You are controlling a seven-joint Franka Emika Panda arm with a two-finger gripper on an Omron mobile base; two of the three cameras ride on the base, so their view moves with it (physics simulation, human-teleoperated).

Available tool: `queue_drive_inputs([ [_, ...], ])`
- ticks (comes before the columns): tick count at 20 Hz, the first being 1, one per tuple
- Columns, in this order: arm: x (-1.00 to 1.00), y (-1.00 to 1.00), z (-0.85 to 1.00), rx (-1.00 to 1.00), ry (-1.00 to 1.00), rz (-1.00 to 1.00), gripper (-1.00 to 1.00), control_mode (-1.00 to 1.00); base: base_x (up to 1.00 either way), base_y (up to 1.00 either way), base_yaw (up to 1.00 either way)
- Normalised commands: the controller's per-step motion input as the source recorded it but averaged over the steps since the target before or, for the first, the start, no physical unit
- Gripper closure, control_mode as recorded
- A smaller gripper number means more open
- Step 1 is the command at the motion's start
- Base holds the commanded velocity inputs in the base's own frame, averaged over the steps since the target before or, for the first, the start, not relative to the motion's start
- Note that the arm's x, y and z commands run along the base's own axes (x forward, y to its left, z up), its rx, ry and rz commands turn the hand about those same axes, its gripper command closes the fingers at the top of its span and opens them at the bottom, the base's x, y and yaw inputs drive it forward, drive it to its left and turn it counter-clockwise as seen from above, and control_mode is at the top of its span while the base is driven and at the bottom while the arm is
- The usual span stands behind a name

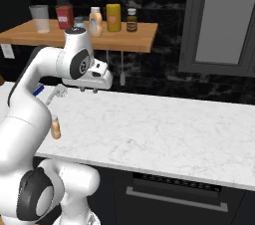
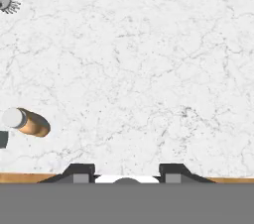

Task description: Put the shaker and condiment bottle from the counter next to their counterparts in the cabinet.

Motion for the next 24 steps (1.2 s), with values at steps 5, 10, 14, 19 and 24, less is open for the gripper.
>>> queue_drive_inputs([
  [5, -0.38, 0.19, -0.25, 0.00, 0.01, 0.12, -1.00, -1.00, 0.00, 0.00, 0.00],
  [10, -0.45, 0.21, -0.42, 0.03, -0.01, 0.26, -1.00, -1.00, 0.00, 0.00, 0.00],
  [14, 0.09, 0.01, -0.27, 0.00, 0.26, 0.39, -1.00, -1.00, 0.00, 0.00, 0.00],
  [19, 0.24, 0.48, -0.19, 0.00, 0.28, 0.44, -1.00, -1.00, 0.00, 0.00, 0.00],
  [24, -0.09, 0.66, -0.05, 0.00, -0.03, 0.16, -1.00, -1.00, 0.00, 0.00, 0.00],
])
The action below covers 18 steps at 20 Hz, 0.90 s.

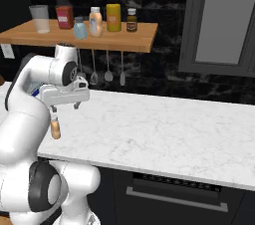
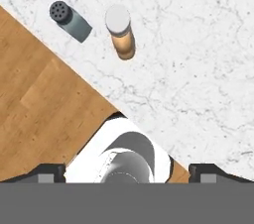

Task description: Put the shaker and condiment bottle from the counter next to their counterparts in the cabinet.

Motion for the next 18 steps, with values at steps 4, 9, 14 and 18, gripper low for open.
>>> queue_drive_inputs([
  [4, -0.52, 0.13, 0.00, 0.04, -0.16, 0.04, -1.00, -1.00, 0.00, 0.00, 0.00],
  [9, -0.94, 0.08, -0.29, 0.07, -0.22, 0.00, -1.00, -1.00, 0.00, 0.00, 0.00],
  [14, -0.41, 0.08, -0.09, 0.15, -0.08, 0.00, -1.00, -1.00, 0.00, 0.00, 0.00],
  [18, 0.08, 0.25, 0.00, 0.13, -0.02, 0.00, -1.00, -1.00, 0.00, 0.00, 0.00],
])
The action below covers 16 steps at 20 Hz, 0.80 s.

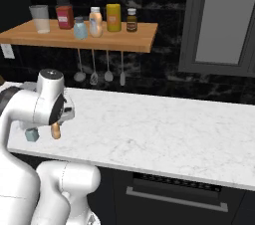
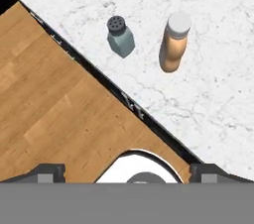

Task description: Put the shaker and condiment bottle from the counter next to their counterparts in the cabinet.

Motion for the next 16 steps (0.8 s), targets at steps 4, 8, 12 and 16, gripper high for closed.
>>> queue_drive_inputs([
  [4, 0.39, 0.44, -0.03, 0.03, 0.00, 0.00, -1.00, -1.00, 0.00, 0.00, 0.00],
  [8, 0.01, 0.25, -0.04, 0.01, 0.00, 0.05, -1.00, -1.00, 0.00, 0.00, 0.00],
  [12, 0.07, 0.01, -0.03, 0.00, 0.00, 0.05, -1.00, -1.00, 0.00, 0.00, 0.00],
  [16, 0.41, 0.00, -0.03, 0.00, 0.00, 0.09, -1.00, -1.00, 0.00, 0.00, 0.00],
])
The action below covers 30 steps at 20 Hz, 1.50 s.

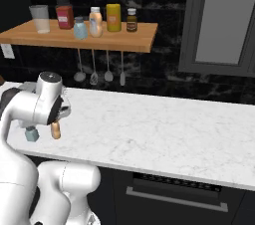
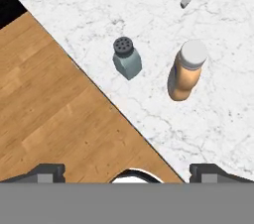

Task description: Put the shaker and condiment bottle from the counter next to their counterparts in the cabinet.

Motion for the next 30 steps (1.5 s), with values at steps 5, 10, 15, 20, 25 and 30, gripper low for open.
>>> queue_drive_inputs([
  [5, 0.14, 0.09, -0.03, 0.01, 0.00, 0.01, -1.00, -1.00, 0.00, 0.00, 0.00],
  [10, 0.09, 0.04, -0.26, 0.00, 0.01, 0.00, -1.00, -1.00, 0.00, 0.00, 0.00],
  [15, 0.24, 0.01, -0.45, 0.00, 0.00, 0.00, -1.00, -1.00, 0.00, 0.00, 0.00],
  [20, 0.11, 0.09, -0.06, 0.01, 0.00, 0.00, -1.00, -1.00, 0.00, 0.00, 0.00],
  [25, 0.51, 0.01, -0.20, 0.00, 0.01, 0.00, -1.00, -1.00, 0.00, 0.00, 0.00],
  [30, 0.45, 0.06, -0.34, 0.01, 0.06, 0.00, -1.00, -1.00, 0.00, 0.00, 0.00],
])
